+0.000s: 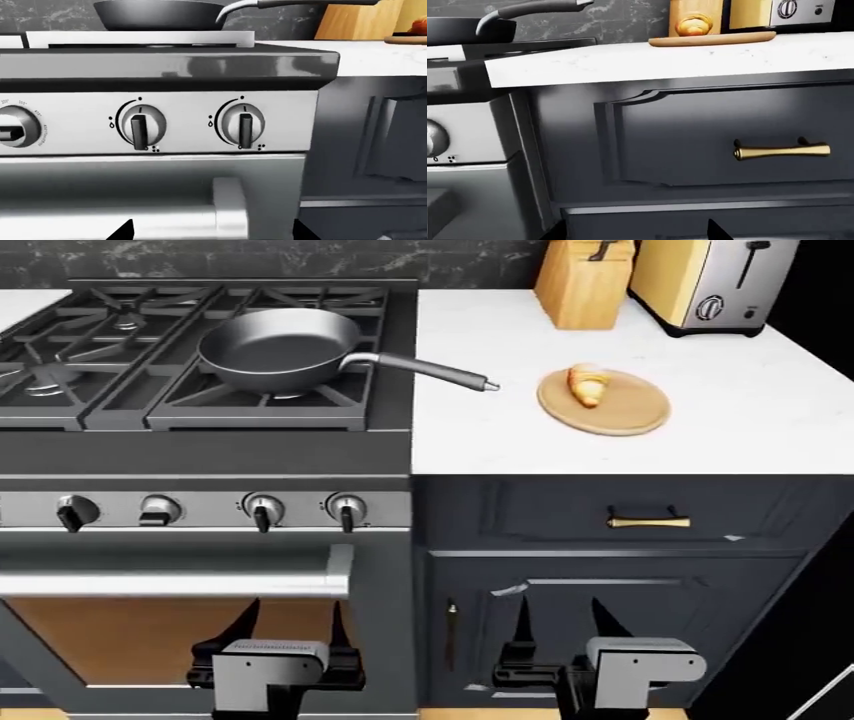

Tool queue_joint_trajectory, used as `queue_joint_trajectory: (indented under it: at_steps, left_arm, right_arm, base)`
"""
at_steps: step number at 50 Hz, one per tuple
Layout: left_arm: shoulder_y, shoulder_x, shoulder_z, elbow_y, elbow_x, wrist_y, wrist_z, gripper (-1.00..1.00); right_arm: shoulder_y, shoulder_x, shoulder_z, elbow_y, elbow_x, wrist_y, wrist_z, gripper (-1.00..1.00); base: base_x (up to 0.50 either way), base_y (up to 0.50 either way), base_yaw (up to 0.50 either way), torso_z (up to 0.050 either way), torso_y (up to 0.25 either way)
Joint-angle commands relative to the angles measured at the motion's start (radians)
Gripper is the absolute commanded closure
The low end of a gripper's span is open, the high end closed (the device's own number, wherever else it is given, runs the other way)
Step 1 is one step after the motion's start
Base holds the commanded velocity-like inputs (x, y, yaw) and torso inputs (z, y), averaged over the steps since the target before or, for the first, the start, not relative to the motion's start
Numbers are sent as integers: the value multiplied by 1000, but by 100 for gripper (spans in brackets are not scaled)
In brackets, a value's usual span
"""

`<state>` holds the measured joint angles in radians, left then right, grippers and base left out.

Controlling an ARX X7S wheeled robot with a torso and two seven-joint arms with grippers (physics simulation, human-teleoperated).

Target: Pick the croissant and place it on the pan. Then turn on the stove to warm the croissant.

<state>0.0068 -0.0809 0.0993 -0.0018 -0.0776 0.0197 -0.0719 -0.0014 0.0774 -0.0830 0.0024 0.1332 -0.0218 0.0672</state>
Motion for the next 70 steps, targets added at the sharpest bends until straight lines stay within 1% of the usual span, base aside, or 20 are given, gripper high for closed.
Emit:
queue_joint_trajectory:
  at_steps: [1, 10, 15, 24, 29, 33, 36, 40, 41, 43, 48, 52, 56, 58, 59, 61, 62, 63, 67, 70]
  left_arm:
    - [-1, -15, 19, -2, -13, -1, -14, -100]
    - [-3, -25, 32, -2, -27, -4, -18, -100]
    - [-4, -29, 34, 3, -41, -6, -21, -100]
    - [-12, -36, 47, 14, -33, -49, -46, -100]
    - [1, -42, 51, 106, -45, -116, -63, -100]
    - [6, -61, 50, 239, -57, -222, -77, -100]
    - [6, -82, 40, 320, -81, -273, -69, -100]
    - [-20, -115, 24, 444, -122, -396, -67, -100]
    - [-41, -126, 22, 479, -136, -466, -70, -100]
    - [-78, -148, 21, 542, -161, -550, -62, -100]
    - [-118, -171, 28, 654, -205, -646, -47, -100]
    - [-147, -189, 6, 739, -268, -748, -39, -100]
    - [-190, -208, -36, 828, -347, -897, -50, -100]
    - [-210, -217, -59, 860, -391, -975, -52, -100]
    - [-219, -215, -75, 866, -421, -1019, -52, -100]
    - [-250, -208, -110, 865, -456, -1082, -64, -100]
    - [-263, -206, -125, 867, -468, -1104, -70, -100]
    - [-279, -208, -138, 875, -481, -1132, -76, -100]
    - [-320, -205, -193, 903, -533, -1221, -97, -100]
    - [-375, -195, -257, 925, -600, -1341, -113, -100]
  right_arm:
    - [0, 15, -18, 0, 11, -2, 16, -100]
    - [3, 27, -36, 2, 9, -6, 27, -100]
    - [4, 34, -49, -2, 5, -6, 32, -100]
    - [4, 40, -54, -21, 9, -10, 50, -100]
    - [-7, 50, -61, -127, 37, 54, 54, -100]
    - [-13, 85, -68, -305, 40, 183, 74, -100]
    - [-3, 124, -62, -475, 52, 341, 96, -100]
    - [30, 157, -45, -616, 131, 509, 85, -100]
    - [39, 151, -20, -645, 195, 558, 76, -100]
    - [72, 159, 6, -706, 277, 664, 76, -100]
    - [170, 188, 48, -841, 413, 899, 117, -100]
    - [246, 190, 122, -941, 547, 1096, 182, -100]
    - [385, 157, 291, -1040, 802, 1367, 314, -100]
    - [464, 108, 451, -1029, 1073, 1524, 465, -100]
    - [500, 111, 500, -990, 1223, 1554, 603, -100]
    - [546, 197, 451, -905, 1523, 1471, 903, -100]
    - [562, 231, 416, -887, 1646, 1432, 990, -100]
    - [579, 268, 378, -871, 1712, 1396, 1065, -100]
    - [631, 369, 295, -843, 1877, 1277, 1243, -100]
    - [677, 431, 249, -845, 1941, 1231, 1327, -100]
  base:
    - [0, -500, 0, 0, 0]
    - [0, -500, 0, 0, 0]
    - [0, 0, 0, 0, 0]
    - [0, 0, 0, 50, 38]
    - [0, 0, 0, 50, 39]
    - [0, 0, 0, 50, 40]
    - [0, 0, 0, 50, 38]
    - [0, 0, 0, 50, 44]
    - [0, 0, 0, 50, 61]
    - [0, 0, 0, 50, 75]
    - [0, 0, 0, 50, 78]
    - [0, 0, 0, 50, 77]
    - [0, 0, 0, 50, 64]
    - [0, 0, 0, 50, 62]
    - [0, 0, 0, 50, 29]
    - [0, 0, 0, 50, 23]
    - [0, 0, 0, 50, 23]
    - [0, 0, 0, 50, 21]
    - [0, 0, 0, 22, 0]
    - [0, 0, 0, 0, 0]
